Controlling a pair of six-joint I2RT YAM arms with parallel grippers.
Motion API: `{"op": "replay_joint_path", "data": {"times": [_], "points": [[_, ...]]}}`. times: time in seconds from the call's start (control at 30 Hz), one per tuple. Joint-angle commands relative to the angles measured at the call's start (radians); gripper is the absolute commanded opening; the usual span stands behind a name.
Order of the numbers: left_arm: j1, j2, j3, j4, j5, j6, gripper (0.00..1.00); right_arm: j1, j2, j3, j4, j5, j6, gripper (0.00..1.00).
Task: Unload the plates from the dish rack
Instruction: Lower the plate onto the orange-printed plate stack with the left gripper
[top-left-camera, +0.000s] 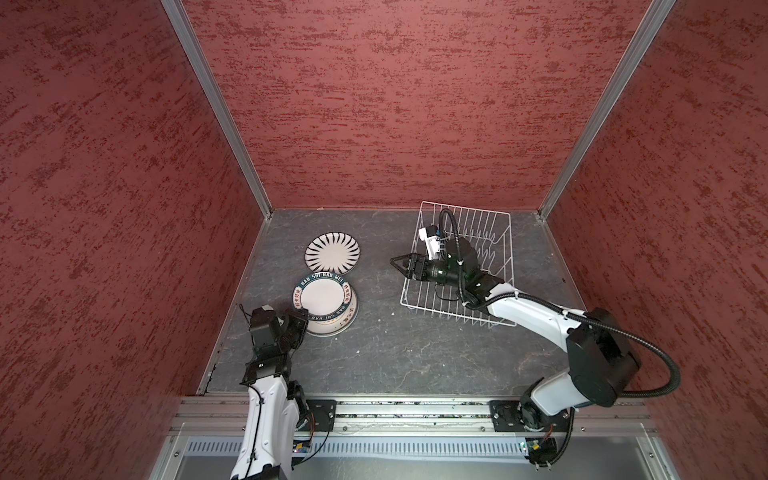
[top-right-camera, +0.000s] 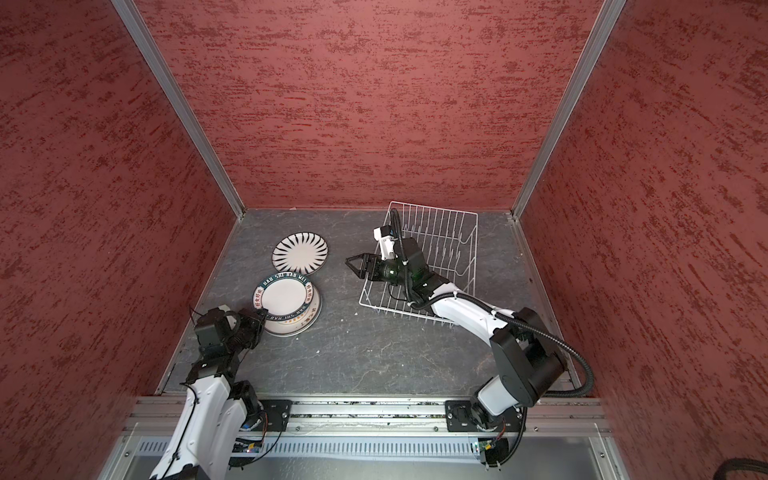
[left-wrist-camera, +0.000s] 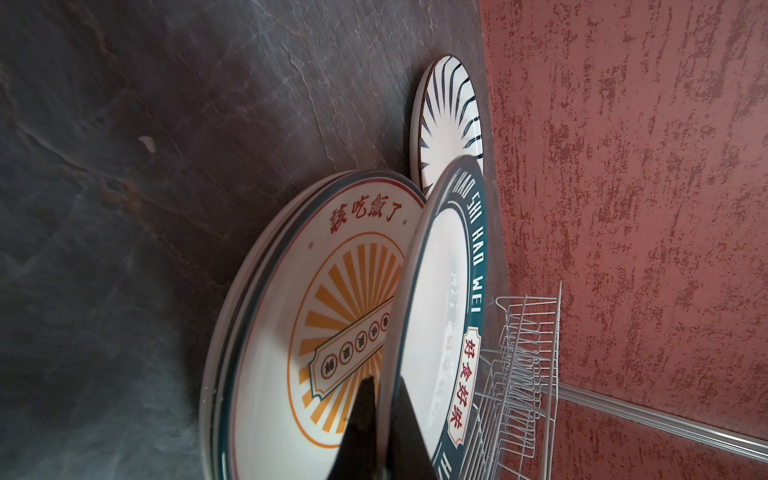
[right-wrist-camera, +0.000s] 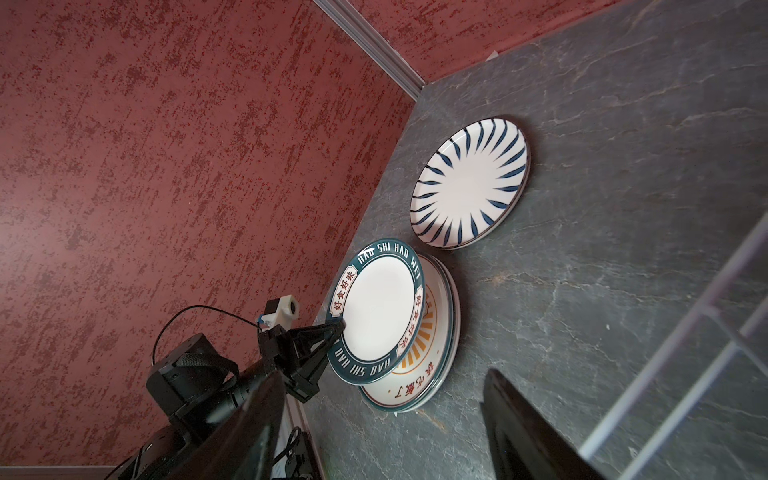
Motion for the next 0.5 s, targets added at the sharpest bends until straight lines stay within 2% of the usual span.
{"op": "replay_joint_path", "data": {"times": [0.0, 0.47], "points": [[0.006, -0.003, 0.002, 0.026, 0.015, 0.026, 0.00, -0.003, 0.005, 0.002, 0.017, 0.021, 0.009, 0.76], [0.006, 0.058, 0.001, 0.041, 0.018, 0.042, 0.00, -0.003, 0.003, -0.003, 0.020, 0.027, 0.016, 0.76]]}}
